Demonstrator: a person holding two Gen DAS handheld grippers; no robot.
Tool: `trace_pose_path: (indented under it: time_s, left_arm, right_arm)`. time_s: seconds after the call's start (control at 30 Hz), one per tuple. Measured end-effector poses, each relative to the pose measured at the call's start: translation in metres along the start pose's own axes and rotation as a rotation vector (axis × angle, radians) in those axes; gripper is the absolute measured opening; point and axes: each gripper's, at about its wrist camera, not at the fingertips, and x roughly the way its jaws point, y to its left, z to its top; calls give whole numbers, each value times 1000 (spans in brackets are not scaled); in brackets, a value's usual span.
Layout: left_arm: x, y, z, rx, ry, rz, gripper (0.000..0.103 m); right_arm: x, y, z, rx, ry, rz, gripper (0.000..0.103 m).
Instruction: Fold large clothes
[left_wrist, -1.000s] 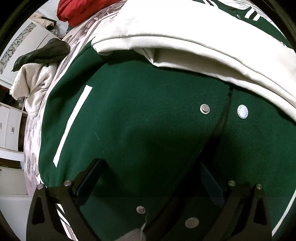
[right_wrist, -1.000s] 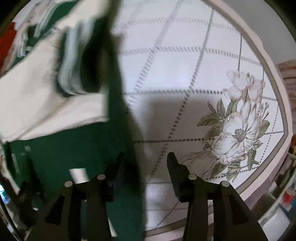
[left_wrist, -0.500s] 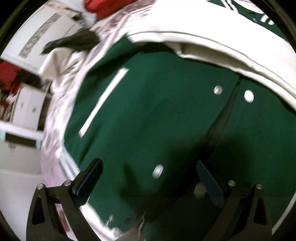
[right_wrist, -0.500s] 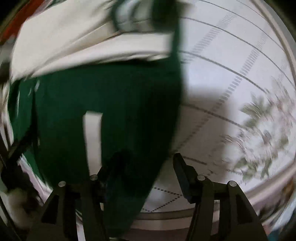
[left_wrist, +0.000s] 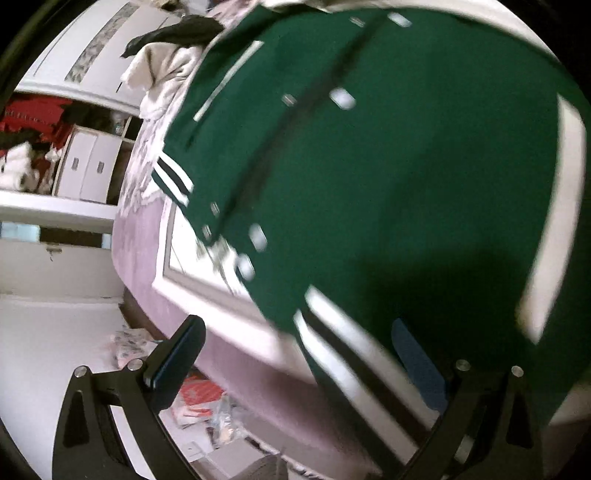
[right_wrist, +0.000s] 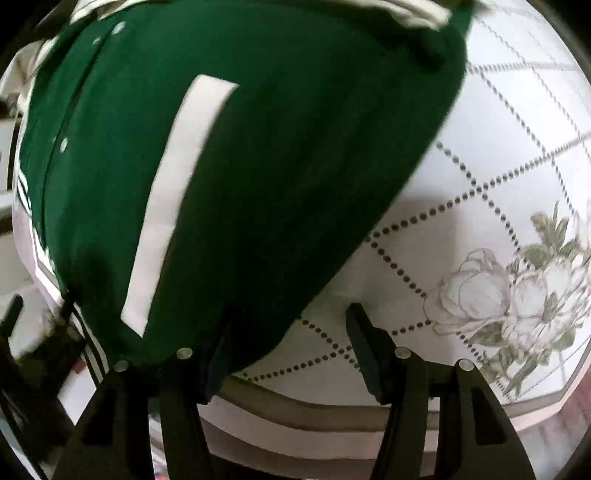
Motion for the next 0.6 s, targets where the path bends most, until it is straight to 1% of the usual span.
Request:
trace_pose_path:
  time_s: [0.03,0.07,0.13,0.17,0.2,0.23,0.27,0.3,0.33,0.37,0.4,0.43,0.5,0.53,0.57,0.6]
  left_arm:
    - [-2,-8,-10,14,3,5,103]
    - [-3,-12,-17,23,17,4,103]
    - [-11,-11,-26,13,7,7,103]
    - [-16,-8,-27,12,7,9,103]
    - [-21,-6,-29,13,7,15,103]
    - [-30,-1,-28,17,-11,37,103]
    - [-40,1,-27,19,-43,54,103]
    - [-56,2,-26,32,-91,77,103]
    - [-68,0,-27,48,-127,89,103]
    - [-80,-5,-27,67,-162,97,103]
    - [-91,-13,-28,97,-195,106,103]
    - [-100,-27,-29,147,-223,117,103]
    - [-111,-58,-36,250,-273,134,103]
    - [-113,-75,-40,300,-281,136,103]
    - [-112,-92,-44,348,-282,135,103]
    - [-111,-102,-46,374,-285,135,103]
  right_arm:
    - [-3,9,-6,-23,10,-4,60]
    - [-6,19,-3,-33,21,8,60]
    - [-23,3,-7,24,43,93,62]
    - [-31,-7,-8,53,44,120,62]
    - [-44,-20,-9,75,37,138,62]
    - [-57,-32,-10,103,15,156,62]
    - [-61,-54,-13,123,-5,165,62]
    - [-69,-76,-12,148,-28,168,62]
    - [-82,-91,-14,182,-53,166,63]
    - [-86,-104,-14,207,-64,160,66]
    - [-92,-115,-17,228,-66,150,67]
    - [-98,-129,-19,253,-70,139,67]
    - [-96,-169,-23,292,-73,127,67]
    - [-88,-213,-22,299,-69,118,67]
    - [-67,-248,-29,310,-68,104,67]
    - [-70,-261,-31,325,-71,89,67]
